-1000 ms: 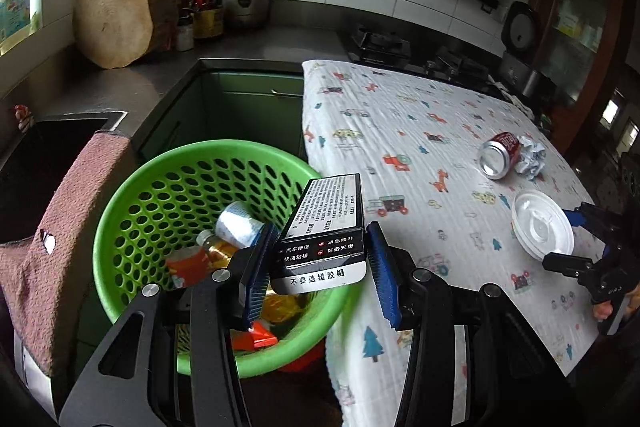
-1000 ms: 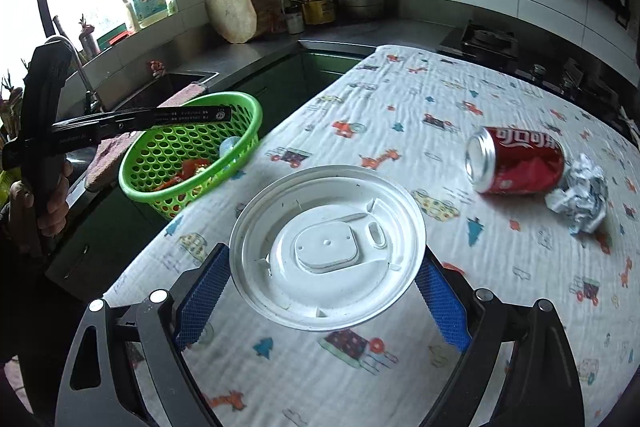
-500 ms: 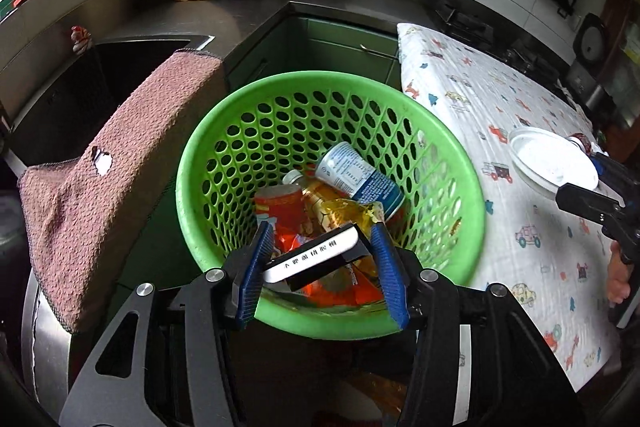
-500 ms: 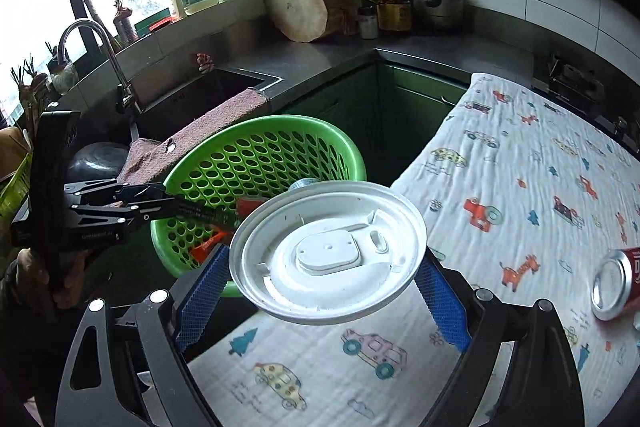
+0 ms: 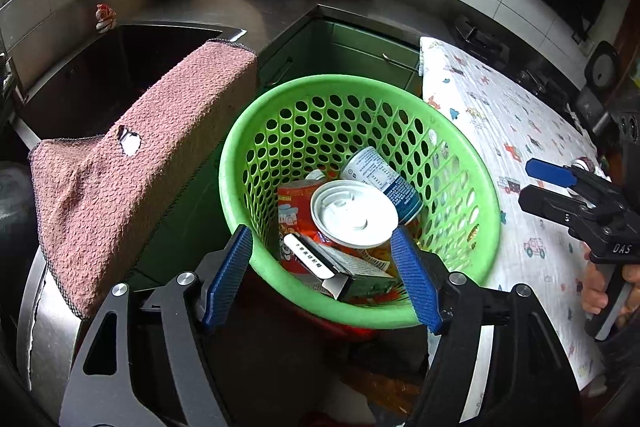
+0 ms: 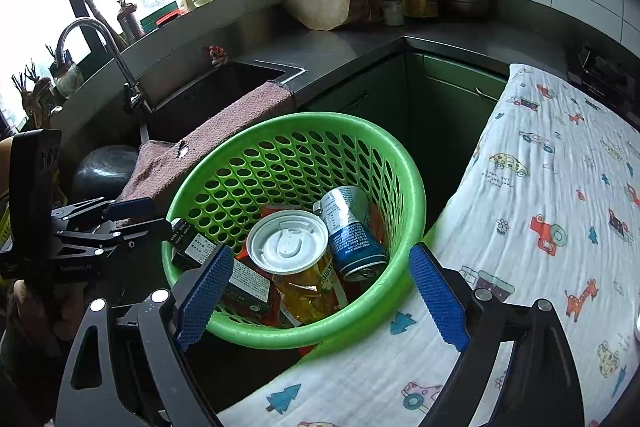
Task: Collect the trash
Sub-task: 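Drop the black box into the basket with the left tool while the right tool drops the lid, then move both tools toward the red Coca-Cola can and crumpled paper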
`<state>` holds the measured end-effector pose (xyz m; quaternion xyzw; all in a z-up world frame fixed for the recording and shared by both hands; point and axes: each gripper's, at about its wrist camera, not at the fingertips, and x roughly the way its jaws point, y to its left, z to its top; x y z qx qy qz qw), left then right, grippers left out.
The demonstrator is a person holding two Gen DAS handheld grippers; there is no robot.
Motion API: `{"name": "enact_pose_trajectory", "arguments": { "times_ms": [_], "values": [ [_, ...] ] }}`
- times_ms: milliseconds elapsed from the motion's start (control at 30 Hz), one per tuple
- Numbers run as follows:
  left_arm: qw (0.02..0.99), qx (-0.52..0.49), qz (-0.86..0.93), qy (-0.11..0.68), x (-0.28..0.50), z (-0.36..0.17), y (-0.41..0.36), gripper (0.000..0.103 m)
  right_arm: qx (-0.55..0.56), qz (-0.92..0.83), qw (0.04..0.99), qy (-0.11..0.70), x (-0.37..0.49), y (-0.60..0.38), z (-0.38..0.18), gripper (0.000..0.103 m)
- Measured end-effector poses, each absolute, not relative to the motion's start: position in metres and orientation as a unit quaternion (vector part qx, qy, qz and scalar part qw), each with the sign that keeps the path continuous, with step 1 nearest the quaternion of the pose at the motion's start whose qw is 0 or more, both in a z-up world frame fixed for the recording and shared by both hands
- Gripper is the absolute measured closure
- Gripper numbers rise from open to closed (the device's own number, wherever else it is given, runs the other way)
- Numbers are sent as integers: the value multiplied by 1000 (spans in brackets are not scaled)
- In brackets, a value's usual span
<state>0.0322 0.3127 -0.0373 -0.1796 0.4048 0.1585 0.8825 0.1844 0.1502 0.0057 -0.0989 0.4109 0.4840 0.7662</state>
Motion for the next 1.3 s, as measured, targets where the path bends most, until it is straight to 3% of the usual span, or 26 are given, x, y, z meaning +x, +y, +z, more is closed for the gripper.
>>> {"name": "enact_pose_trajectory", "arguments": {
  "times_ms": [233,500,867,933,1300],
  "values": [
    [886,-177,156,400,40,-29,302,19,-85,462,783,408,186,103,12,15],
    [892,-164,114,406,74,-25,262,18,-68,387,823,411,209,11,22,14],
    [900,-124,12,417,145,-13,169,18,-76,235,880,405,260,-148,33,14],
    [901,-117,-6,418,158,-10,151,11,-81,220,882,409,269,-169,31,13],
    [895,-54,-98,432,238,5,51,7,-109,213,867,438,321,-224,2,11]
  ]
}}
